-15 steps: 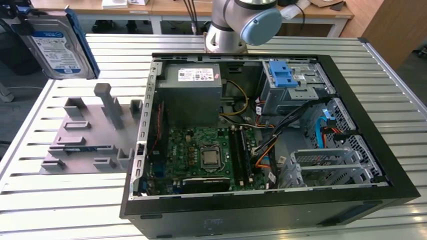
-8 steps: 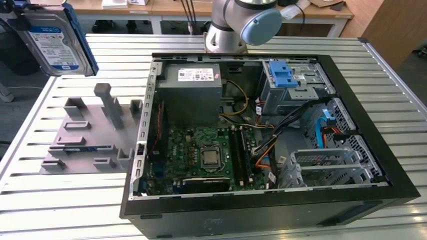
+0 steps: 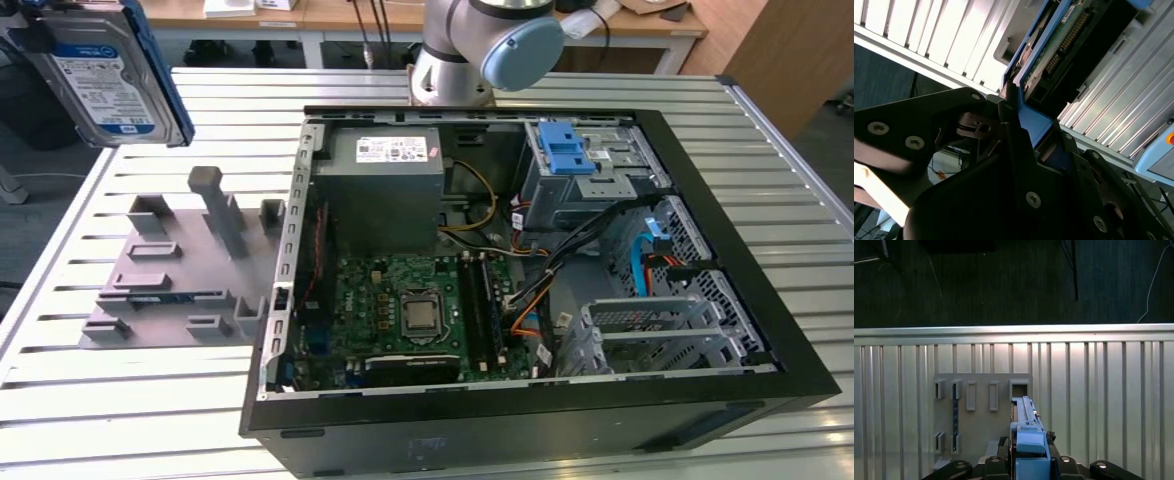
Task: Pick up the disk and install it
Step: 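Pick up the disk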
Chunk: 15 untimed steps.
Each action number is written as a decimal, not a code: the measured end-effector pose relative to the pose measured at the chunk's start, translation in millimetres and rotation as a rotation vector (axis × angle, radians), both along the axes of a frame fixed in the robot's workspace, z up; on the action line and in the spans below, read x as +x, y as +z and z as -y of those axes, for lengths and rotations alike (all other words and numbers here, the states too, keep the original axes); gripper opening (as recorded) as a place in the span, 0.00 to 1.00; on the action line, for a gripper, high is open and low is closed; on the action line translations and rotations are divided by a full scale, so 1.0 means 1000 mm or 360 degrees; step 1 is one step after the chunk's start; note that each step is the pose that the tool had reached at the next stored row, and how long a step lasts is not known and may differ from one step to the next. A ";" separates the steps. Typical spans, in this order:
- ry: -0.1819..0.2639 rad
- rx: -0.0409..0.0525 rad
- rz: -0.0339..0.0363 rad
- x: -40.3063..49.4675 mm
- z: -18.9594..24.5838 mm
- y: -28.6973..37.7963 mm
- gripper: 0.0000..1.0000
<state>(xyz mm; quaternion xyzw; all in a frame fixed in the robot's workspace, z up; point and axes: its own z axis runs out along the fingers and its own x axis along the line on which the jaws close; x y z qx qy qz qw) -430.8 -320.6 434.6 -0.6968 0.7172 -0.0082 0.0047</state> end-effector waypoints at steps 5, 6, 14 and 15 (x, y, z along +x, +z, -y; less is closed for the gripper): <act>0.0000 0.0000 0.0000 0.0000 0.0000 0.0054 0.36; 0.0000 0.0000 0.0000 0.0000 0.0000 0.0065 0.36; 0.0000 0.0000 0.0001 0.0000 0.0000 0.0163 0.36; 0.0000 0.0000 0.0001 0.0000 0.0000 0.0177 0.36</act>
